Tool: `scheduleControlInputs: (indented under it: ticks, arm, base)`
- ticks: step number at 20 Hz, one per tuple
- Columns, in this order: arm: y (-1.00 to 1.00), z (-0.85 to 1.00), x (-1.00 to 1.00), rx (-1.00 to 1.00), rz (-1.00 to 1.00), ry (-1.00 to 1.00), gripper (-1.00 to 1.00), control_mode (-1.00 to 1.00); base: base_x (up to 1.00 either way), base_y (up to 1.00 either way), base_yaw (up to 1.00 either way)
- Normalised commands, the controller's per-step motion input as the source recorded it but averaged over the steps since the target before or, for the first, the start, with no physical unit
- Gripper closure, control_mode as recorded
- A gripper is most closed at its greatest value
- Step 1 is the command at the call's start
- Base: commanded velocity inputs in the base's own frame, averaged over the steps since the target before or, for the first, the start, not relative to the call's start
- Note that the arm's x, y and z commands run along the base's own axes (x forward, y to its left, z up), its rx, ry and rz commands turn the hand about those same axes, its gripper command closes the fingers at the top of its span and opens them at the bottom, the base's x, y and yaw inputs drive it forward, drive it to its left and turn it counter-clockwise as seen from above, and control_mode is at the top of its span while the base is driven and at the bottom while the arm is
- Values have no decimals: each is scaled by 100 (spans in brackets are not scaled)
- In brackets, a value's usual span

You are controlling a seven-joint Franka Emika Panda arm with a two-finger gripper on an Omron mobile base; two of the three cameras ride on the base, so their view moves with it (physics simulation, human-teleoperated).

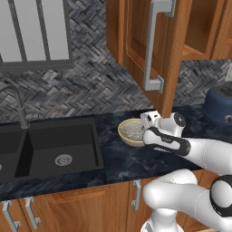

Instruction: Open the cabinet and setup a tea strainer by placing it in the bowl upright.

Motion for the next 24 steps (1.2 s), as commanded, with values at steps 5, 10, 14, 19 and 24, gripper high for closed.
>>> scheduleControlInputs:
  ticks: [5, 10, 14, 19, 24]
  arm:
    - [2, -1, 11, 0, 0, 0, 100, -100]
    - [0, -2, 20, 0, 0, 0, 100, -100]
    - [0, -9, 23, 0, 0, 0, 100, -100]
    - [0, -17, 16, 0, 0, 0, 100, -100]
    - [0, -14, 12, 0, 0, 0, 100, -100]
  base:
    - [0, 0, 0]
    - [0, 0, 0]
    - [0, 0, 0]
    - [0, 0, 0]
    - [0, 0, 0]
